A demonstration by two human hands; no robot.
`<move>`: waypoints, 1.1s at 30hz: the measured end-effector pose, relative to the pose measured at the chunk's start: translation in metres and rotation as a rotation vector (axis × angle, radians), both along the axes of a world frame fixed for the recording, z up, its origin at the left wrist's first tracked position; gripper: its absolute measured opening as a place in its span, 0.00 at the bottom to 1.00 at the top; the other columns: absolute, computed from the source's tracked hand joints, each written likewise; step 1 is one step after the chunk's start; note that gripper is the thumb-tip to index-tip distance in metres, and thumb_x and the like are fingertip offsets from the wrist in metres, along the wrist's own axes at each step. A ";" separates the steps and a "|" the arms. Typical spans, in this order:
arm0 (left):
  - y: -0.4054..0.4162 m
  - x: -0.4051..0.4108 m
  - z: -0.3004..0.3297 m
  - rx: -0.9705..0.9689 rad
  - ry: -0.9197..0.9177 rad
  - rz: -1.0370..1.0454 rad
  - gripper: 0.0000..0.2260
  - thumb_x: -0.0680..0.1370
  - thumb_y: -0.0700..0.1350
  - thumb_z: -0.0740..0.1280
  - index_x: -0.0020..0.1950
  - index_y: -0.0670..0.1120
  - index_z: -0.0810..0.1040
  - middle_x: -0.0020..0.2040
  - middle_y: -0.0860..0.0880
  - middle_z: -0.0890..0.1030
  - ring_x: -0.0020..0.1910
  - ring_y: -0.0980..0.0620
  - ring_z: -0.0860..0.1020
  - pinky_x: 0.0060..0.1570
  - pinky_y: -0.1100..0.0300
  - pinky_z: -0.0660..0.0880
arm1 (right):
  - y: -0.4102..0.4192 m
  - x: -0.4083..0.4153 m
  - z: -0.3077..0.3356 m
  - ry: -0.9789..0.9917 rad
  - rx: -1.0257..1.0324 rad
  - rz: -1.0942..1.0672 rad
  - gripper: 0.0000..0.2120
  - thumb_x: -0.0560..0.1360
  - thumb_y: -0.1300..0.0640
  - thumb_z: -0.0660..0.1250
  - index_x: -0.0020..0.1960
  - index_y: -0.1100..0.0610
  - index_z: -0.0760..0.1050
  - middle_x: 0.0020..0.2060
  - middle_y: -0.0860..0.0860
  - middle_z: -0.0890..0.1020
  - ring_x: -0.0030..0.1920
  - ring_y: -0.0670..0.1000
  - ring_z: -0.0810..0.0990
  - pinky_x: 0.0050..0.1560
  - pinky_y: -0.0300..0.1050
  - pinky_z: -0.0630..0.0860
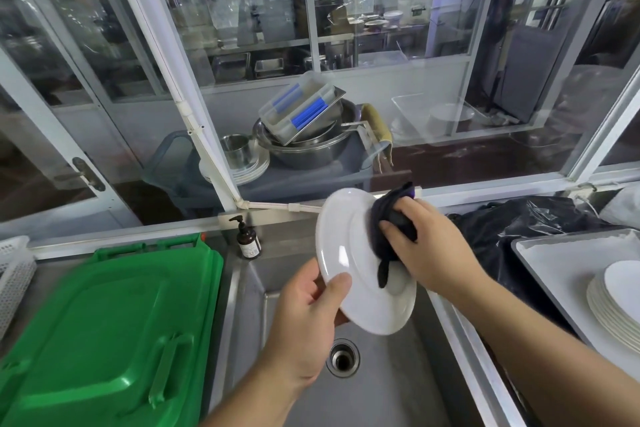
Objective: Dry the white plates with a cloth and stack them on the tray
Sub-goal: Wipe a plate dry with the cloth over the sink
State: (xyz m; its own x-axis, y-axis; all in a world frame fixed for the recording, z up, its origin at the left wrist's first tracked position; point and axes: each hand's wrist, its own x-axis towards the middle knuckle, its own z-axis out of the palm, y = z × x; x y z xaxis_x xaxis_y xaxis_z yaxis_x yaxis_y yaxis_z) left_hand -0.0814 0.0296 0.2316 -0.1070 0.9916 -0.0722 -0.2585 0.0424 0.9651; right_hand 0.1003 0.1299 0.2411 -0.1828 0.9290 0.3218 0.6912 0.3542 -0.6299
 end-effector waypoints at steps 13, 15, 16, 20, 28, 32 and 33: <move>0.002 -0.010 -0.006 -0.001 0.073 0.026 0.16 0.84 0.34 0.62 0.59 0.50 0.85 0.56 0.41 0.86 0.55 0.43 0.85 0.52 0.45 0.82 | -0.057 -0.021 -0.002 0.087 0.031 0.236 0.11 0.79 0.47 0.66 0.43 0.41 0.65 0.38 0.41 0.75 0.43 0.45 0.75 0.40 0.43 0.71; -0.002 -0.007 -0.005 0.004 0.074 -0.023 0.16 0.84 0.33 0.62 0.59 0.49 0.85 0.56 0.41 0.86 0.54 0.45 0.85 0.49 0.51 0.82 | -0.051 -0.024 0.011 0.062 0.107 0.227 0.09 0.79 0.46 0.66 0.45 0.43 0.66 0.40 0.41 0.74 0.43 0.46 0.74 0.41 0.48 0.73; -0.003 -0.007 -0.004 0.011 0.071 -0.042 0.15 0.84 0.33 0.62 0.59 0.49 0.85 0.56 0.41 0.86 0.53 0.46 0.85 0.49 0.52 0.82 | -0.046 -0.026 0.019 0.032 0.147 0.207 0.08 0.78 0.45 0.66 0.46 0.45 0.68 0.41 0.41 0.74 0.44 0.48 0.74 0.42 0.50 0.73; -0.006 -0.010 -0.003 0.072 0.094 -0.094 0.11 0.80 0.40 0.67 0.61 0.46 0.83 0.55 0.41 0.87 0.54 0.47 0.85 0.51 0.52 0.82 | -0.018 -0.025 0.038 0.011 0.186 0.110 0.08 0.79 0.47 0.68 0.50 0.50 0.73 0.44 0.44 0.74 0.44 0.49 0.72 0.41 0.46 0.67; -0.013 -0.016 0.010 0.173 0.134 -0.050 0.13 0.79 0.44 0.67 0.59 0.57 0.84 0.57 0.46 0.87 0.57 0.46 0.85 0.52 0.49 0.83 | 0.013 -0.003 0.038 0.198 -0.248 -0.184 0.08 0.82 0.44 0.64 0.53 0.47 0.78 0.46 0.47 0.83 0.50 0.53 0.79 0.49 0.50 0.73; -0.009 -0.015 0.014 0.194 0.081 0.055 0.10 0.80 0.43 0.70 0.58 0.55 0.85 0.57 0.48 0.87 0.57 0.49 0.85 0.53 0.49 0.83 | -0.004 -0.009 0.018 0.349 -0.463 -0.266 0.12 0.84 0.45 0.61 0.62 0.48 0.77 0.52 0.50 0.80 0.56 0.56 0.79 0.61 0.54 0.76; -0.008 -0.015 0.015 0.199 0.085 0.076 0.11 0.79 0.43 0.68 0.58 0.53 0.85 0.56 0.48 0.87 0.56 0.50 0.85 0.54 0.49 0.83 | -0.010 -0.012 0.012 0.372 -0.501 -0.274 0.11 0.84 0.45 0.61 0.62 0.48 0.76 0.52 0.51 0.79 0.56 0.56 0.79 0.63 0.55 0.76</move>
State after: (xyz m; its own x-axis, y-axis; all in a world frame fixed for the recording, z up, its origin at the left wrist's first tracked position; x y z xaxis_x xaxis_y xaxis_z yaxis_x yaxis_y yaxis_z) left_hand -0.0962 0.0217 0.2469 -0.1789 0.9744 0.1363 -0.1708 -0.1672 0.9710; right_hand 0.0884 0.1203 0.2530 0.1202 0.9792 -0.1634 0.4197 -0.1992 -0.8855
